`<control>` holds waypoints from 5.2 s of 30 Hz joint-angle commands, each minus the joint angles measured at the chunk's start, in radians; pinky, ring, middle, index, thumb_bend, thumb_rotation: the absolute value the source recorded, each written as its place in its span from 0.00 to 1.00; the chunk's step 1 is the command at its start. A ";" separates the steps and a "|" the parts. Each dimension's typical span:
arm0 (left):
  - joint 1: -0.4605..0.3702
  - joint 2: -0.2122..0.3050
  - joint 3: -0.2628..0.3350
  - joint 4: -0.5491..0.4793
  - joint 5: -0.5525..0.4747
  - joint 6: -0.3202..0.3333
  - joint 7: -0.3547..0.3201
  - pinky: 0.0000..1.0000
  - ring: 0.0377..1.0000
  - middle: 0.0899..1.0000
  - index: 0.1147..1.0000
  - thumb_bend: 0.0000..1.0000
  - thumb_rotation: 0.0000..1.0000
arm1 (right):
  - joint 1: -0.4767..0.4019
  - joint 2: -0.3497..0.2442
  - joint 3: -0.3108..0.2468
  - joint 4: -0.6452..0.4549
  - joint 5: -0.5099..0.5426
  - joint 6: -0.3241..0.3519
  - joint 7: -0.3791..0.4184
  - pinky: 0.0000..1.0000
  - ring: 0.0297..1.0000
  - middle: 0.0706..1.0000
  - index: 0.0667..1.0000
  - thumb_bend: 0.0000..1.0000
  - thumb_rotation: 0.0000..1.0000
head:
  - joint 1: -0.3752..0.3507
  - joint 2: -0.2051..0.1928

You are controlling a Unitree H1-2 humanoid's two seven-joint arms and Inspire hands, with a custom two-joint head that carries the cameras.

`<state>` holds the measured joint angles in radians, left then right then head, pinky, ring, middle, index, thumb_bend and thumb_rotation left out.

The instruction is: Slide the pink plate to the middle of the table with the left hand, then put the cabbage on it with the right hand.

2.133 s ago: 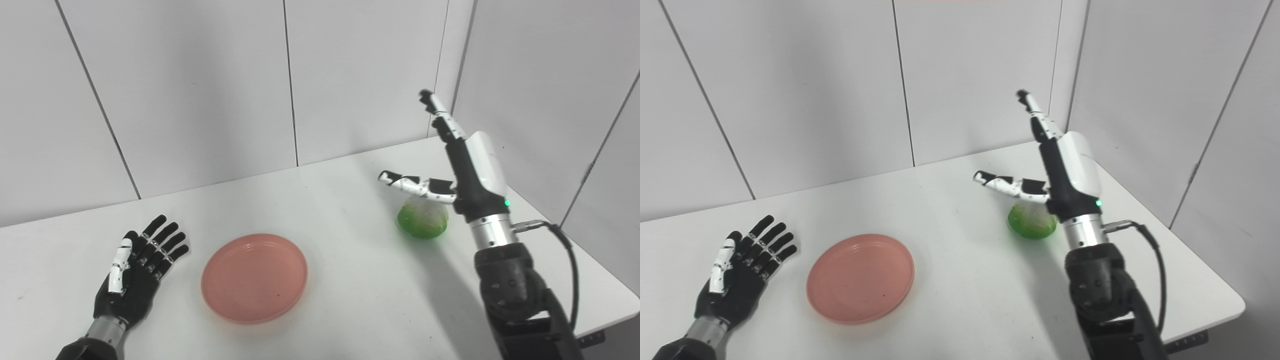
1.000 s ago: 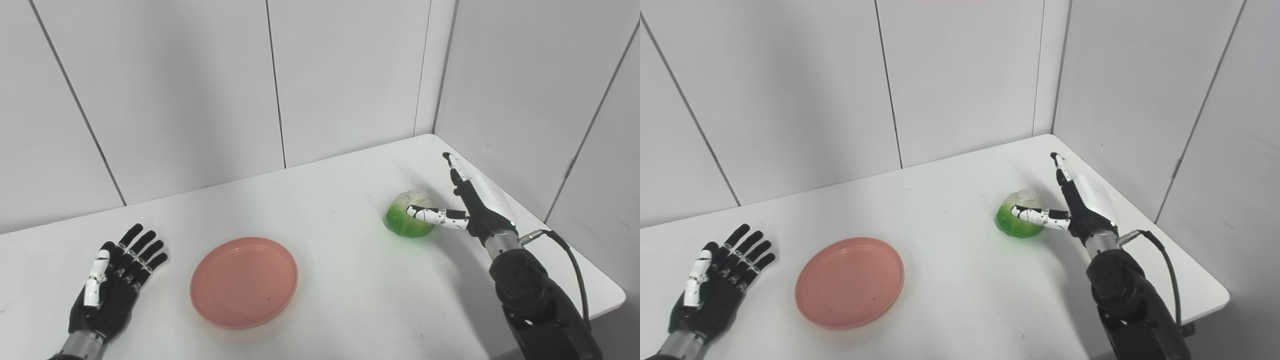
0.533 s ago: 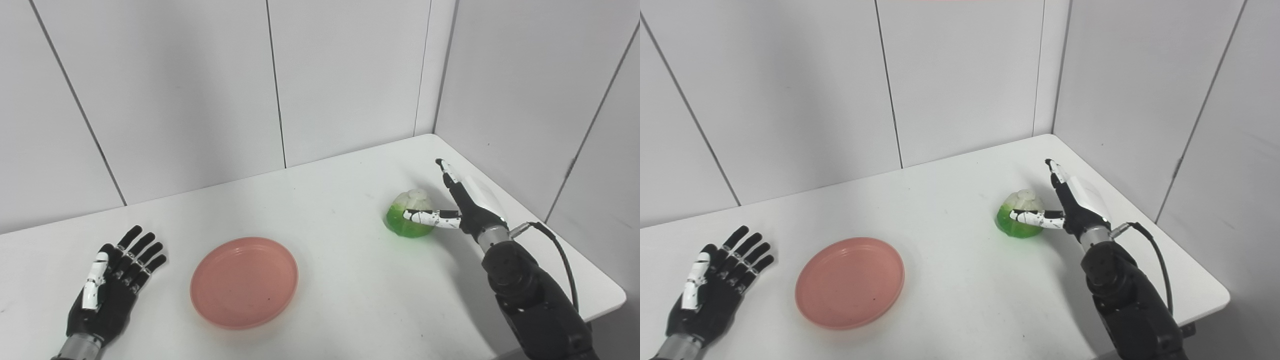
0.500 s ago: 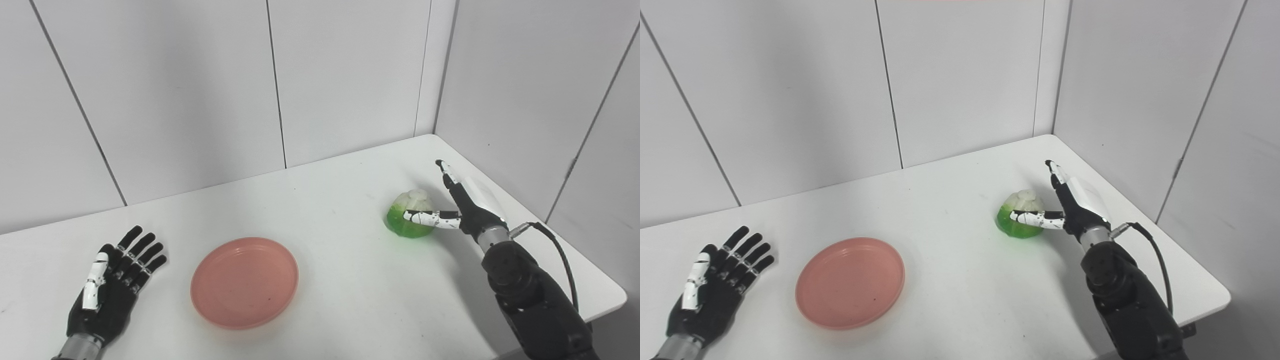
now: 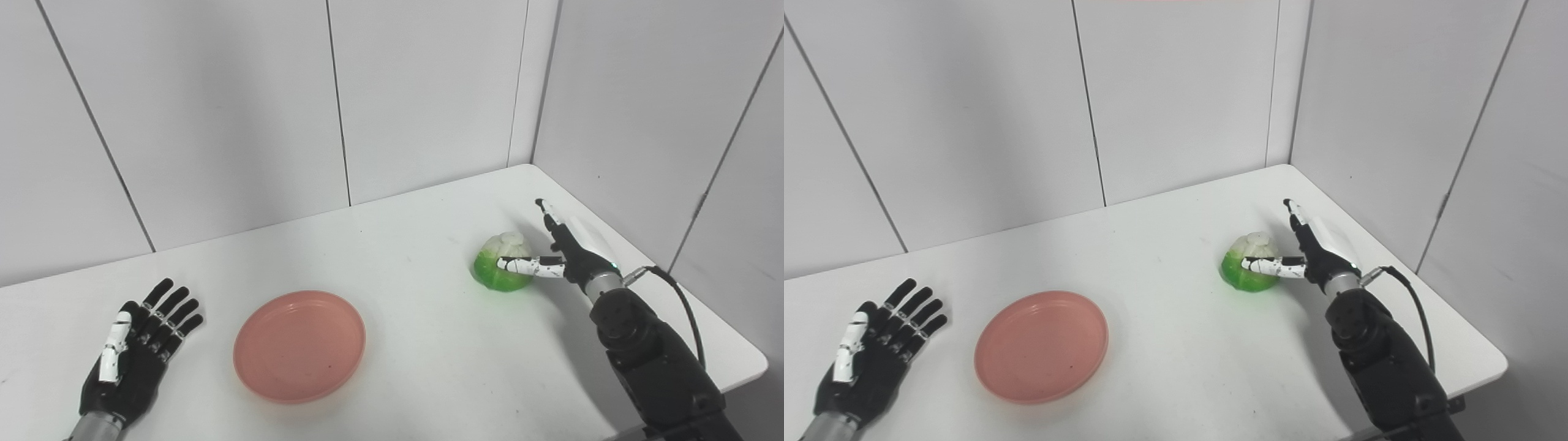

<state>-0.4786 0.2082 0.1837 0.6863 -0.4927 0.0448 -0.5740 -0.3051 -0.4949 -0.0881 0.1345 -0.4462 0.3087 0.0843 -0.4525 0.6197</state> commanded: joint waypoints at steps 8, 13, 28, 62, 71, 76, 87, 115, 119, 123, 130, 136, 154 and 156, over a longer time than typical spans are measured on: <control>0.112 -0.002 -0.015 0.036 0.023 0.093 0.025 0.83 0.84 0.84 0.83 0.45 0.83 | -0.071 -0.035 0.021 0.035 0.027 -0.040 -0.006 0.88 1.00 1.00 1.00 1.00 0.51 | 0.002 0.006; 0.118 -0.002 -0.017 0.020 0.019 0.103 0.028 0.83 0.84 0.84 0.83 0.44 0.84 | -0.084 -0.038 0.045 0.052 0.027 -0.043 -0.006 0.90 1.00 1.00 1.00 1.00 0.52 | 0.007 0.010; 0.130 0.002 -0.032 -0.009 0.011 0.108 0.022 0.85 0.86 0.86 0.84 0.44 0.86 | -0.131 -0.042 0.101 0.122 0.037 -0.060 0.003 0.88 1.00 1.00 1.00 1.00 0.51 | 0.009 0.019; 0.133 0.009 -0.044 -0.014 0.015 0.105 0.016 0.83 0.85 0.86 0.85 0.46 0.87 | -0.169 0.024 0.070 0.245 0.117 -0.144 -0.153 0.37 0.40 0.41 0.48 0.53 0.00 | 0.009 0.027; 0.135 0.008 -0.048 -0.024 0.013 0.112 0.020 0.84 0.86 0.86 0.85 0.46 0.88 | -0.164 0.034 0.066 0.235 0.123 -0.153 -0.167 0.36 0.40 0.41 0.48 0.53 0.00 | 0.012 0.028; 0.135 0.006 -0.049 -0.022 0.012 0.113 0.029 0.83 0.85 0.85 0.85 0.45 0.90 | -0.151 0.032 0.061 0.176 0.137 -0.139 -0.147 0.35 0.38 0.41 0.49 0.53 0.00 | 0.018 0.028; 0.139 -0.019 -0.062 -0.040 0.024 0.103 0.050 0.83 0.85 0.85 0.84 0.45 0.90 | -0.167 0.013 0.114 -0.094 0.099 0.021 0.004 0.35 0.40 0.41 0.49 0.53 0.00 | 0.064 0.018; 0.198 -0.190 -0.154 -0.344 0.104 0.244 0.326 0.92 0.92 0.92 0.91 0.37 1.00 | -0.330 0.239 0.415 -0.069 0.026 -0.019 0.188 0.40 0.43 0.42 0.47 0.53 0.00 | 0.407 0.017; 0.194 -0.198 -0.160 -0.342 0.111 0.241 0.330 0.93 0.93 0.93 0.91 0.37 1.00 | -0.334 0.273 0.424 -0.011 0.029 -0.057 0.182 0.37 0.41 0.41 0.48 0.53 0.00 | 0.418 0.019; 0.190 -0.197 -0.167 -0.338 0.112 0.239 0.324 0.93 0.93 0.93 0.92 0.36 1.00 | -0.337 0.302 0.431 0.041 0.025 -0.090 0.176 0.36 0.41 0.41 0.48 0.53 0.00 | 0.423 0.022; 0.188 -0.195 -0.170 -0.344 0.110 0.245 0.328 0.93 0.92 0.93 0.91 0.37 1.00 | -0.341 0.327 0.449 0.097 0.010 -0.138 0.159 0.36 0.39 0.40 0.49 0.52 0.00 | 0.418 0.033; 0.185 -0.194 -0.170 -0.342 0.107 0.247 0.325 0.93 0.92 0.93 0.91 0.38 1.00 | -0.337 0.328 0.456 0.113 -0.008 -0.170 0.149 0.36 0.39 0.40 0.49 0.53 0.00 | 0.414 0.039; 0.183 -0.190 -0.171 -0.345 0.105 0.252 0.321 0.94 0.93 0.93 0.92 0.37 1.00 | -0.276 0.287 0.469 0.115 -0.066 -0.376 0.074 0.48 0.50 0.43 0.49 0.53 0.00 | 0.404 0.042; 0.181 -0.190 -0.170 -0.342 0.105 0.254 0.323 0.94 0.93 0.93 0.92 0.37 1.00 | -0.274 0.280 0.468 0.115 -0.064 -0.404 0.076 0.52 0.55 0.51 0.47 0.52 0.06 | 0.404 0.042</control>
<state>-0.3335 0.0152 0.0246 0.2971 -0.4123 0.1912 -0.2783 -0.5472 -0.2061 0.3884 0.2770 -0.5156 -0.0318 0.1829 -0.0491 0.6627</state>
